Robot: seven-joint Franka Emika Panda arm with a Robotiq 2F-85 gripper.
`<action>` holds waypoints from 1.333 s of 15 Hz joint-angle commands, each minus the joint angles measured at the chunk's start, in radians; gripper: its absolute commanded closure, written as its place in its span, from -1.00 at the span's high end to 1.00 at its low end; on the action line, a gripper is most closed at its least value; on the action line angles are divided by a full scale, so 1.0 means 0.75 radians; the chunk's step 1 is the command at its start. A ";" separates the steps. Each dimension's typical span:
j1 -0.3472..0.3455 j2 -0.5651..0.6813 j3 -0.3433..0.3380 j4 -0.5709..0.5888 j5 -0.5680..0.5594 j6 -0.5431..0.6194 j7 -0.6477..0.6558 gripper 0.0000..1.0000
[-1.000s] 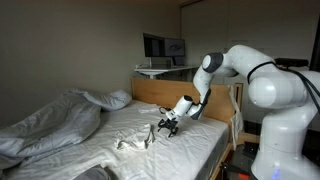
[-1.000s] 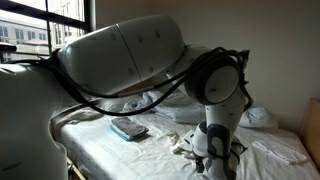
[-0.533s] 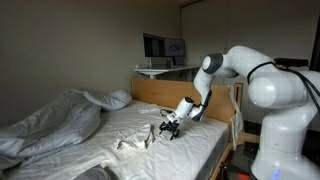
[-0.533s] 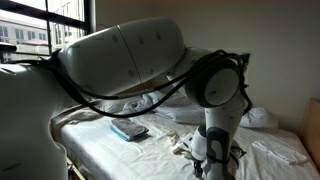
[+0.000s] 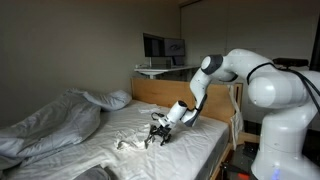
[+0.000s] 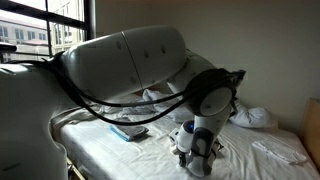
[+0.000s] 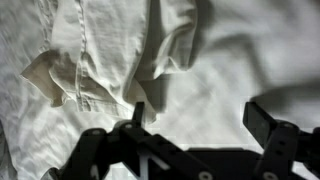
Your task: Fold the cloth
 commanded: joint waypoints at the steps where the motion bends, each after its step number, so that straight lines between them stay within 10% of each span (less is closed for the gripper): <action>1: 0.141 0.098 0.135 0.048 0.009 -0.152 -0.005 1.00; 20: 0.200 0.116 0.146 0.079 0.008 -0.187 0.017 1.00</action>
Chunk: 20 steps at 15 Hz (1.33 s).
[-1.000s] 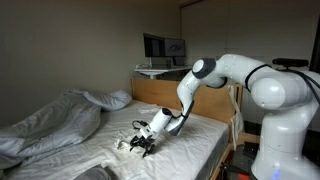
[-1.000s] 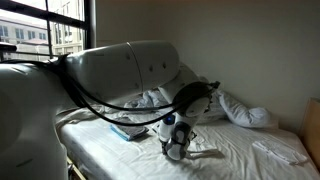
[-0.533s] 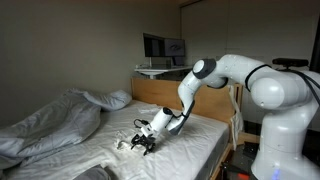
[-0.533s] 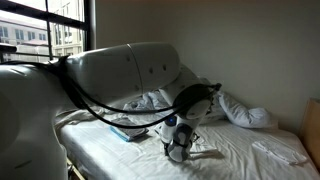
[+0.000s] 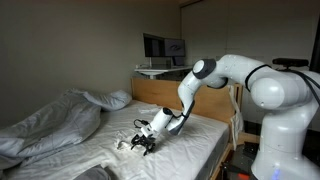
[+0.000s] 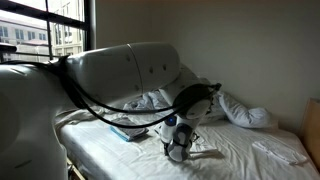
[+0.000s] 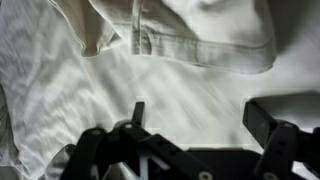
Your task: Fold the cloth
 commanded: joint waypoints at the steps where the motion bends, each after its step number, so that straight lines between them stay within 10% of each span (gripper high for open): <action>1: 0.000 0.000 0.000 0.000 0.000 0.000 0.000 1.00; 20: 0.017 -0.084 -0.118 0.026 0.136 -0.005 0.008 1.00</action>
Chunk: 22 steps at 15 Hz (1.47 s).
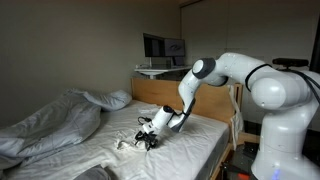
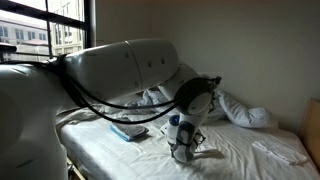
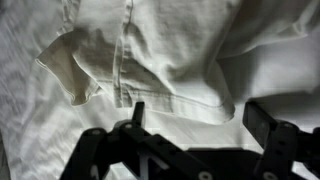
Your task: Fold the cloth
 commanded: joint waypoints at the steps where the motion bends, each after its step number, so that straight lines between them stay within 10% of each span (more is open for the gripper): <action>1: -0.012 -0.027 -0.011 0.010 -0.005 0.009 -0.010 1.00; 20: 0.139 0.160 -0.116 0.312 0.019 0.192 -0.030 1.00; 22: 0.156 0.183 -0.109 0.348 0.016 0.190 -0.032 0.46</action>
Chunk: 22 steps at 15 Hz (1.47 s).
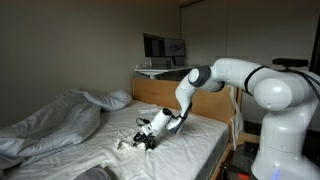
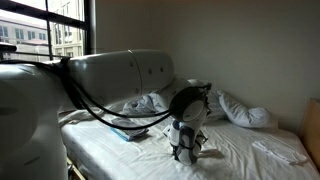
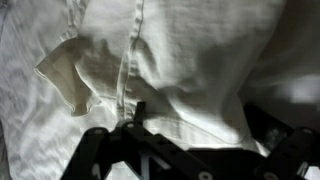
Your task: Fold the cloth
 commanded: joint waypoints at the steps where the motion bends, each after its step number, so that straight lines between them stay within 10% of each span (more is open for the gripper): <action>1: 0.023 0.071 0.033 0.097 -0.008 0.015 -0.033 0.41; 11: 0.058 0.108 0.084 0.189 -0.033 0.000 -0.032 -0.77; 22: 0.241 -0.073 -0.226 0.121 0.020 0.210 0.100 -0.82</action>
